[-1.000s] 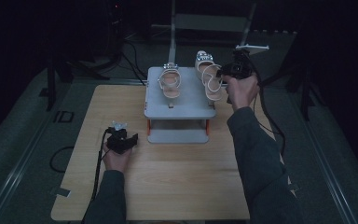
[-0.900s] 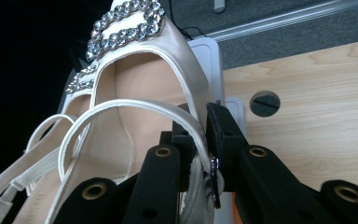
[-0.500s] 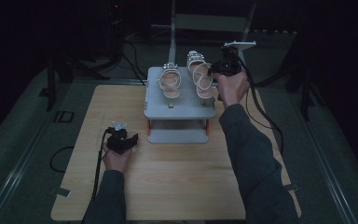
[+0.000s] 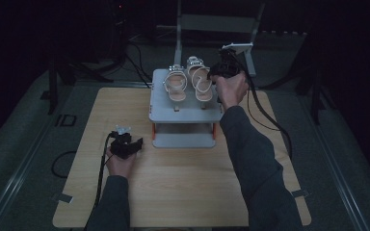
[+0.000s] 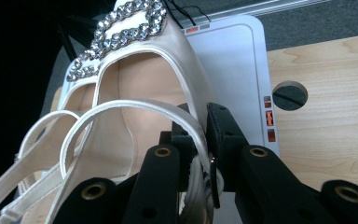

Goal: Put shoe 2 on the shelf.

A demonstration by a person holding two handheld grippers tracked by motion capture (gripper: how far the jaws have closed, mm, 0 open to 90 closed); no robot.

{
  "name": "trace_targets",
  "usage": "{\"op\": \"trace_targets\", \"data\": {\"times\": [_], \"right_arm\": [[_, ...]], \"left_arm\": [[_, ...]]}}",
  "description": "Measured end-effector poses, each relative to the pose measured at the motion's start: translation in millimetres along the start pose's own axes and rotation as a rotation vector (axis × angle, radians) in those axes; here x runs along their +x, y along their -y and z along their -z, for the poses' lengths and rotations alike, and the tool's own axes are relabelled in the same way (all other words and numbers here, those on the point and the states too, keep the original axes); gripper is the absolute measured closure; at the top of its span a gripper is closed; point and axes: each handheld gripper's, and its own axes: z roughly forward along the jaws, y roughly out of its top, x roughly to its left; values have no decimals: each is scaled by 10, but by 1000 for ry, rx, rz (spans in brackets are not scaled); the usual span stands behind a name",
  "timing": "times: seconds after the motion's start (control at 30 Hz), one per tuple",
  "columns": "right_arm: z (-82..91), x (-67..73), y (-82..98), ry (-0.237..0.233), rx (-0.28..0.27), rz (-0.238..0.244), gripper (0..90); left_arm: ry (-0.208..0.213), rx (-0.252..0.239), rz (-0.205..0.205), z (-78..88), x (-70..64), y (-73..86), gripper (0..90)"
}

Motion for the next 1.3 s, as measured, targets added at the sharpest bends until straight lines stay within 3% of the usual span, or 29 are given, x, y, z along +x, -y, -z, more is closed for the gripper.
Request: {"op": "trace_targets", "data": {"times": [0.6, 1.07, 1.3], "right_arm": [[-212, 49, -110, 39, 76, -12, 819], [-296, -64, -121, -5, 112, -18, 813], [-323, -74, -117, 0, 114, -5, 812]], "left_arm": [[5, -1, 0, 2, 2, 2, 466], [3, 0, -1, 1, -1, 1, 465], [4, -1, -1, 1, -1, 2, 465]]}}
